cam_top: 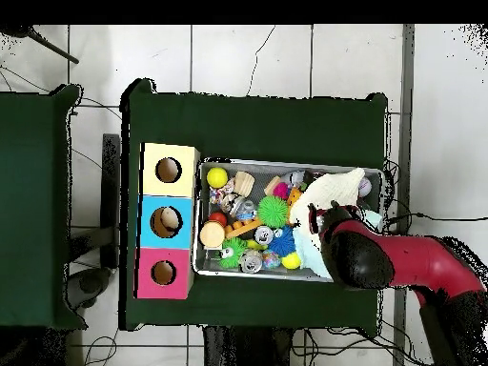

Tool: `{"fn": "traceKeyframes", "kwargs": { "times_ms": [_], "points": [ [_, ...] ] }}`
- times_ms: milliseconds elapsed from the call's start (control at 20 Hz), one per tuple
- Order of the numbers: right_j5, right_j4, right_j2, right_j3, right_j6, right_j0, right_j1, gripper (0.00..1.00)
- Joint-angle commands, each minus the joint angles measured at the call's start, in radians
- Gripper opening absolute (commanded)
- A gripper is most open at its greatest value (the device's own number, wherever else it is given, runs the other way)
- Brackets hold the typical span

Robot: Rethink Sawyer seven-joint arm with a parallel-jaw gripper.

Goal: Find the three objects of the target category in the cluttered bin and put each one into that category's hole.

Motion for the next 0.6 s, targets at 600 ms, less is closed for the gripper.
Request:
{"fn": "traceKeyframes", "kwargs": {
  "times_ms": [600],
  "points": [
    [-0.029, 0.089, -0.141, 0.145, 0.236, 0.279, -0.116, 1.00]
  ]
}}
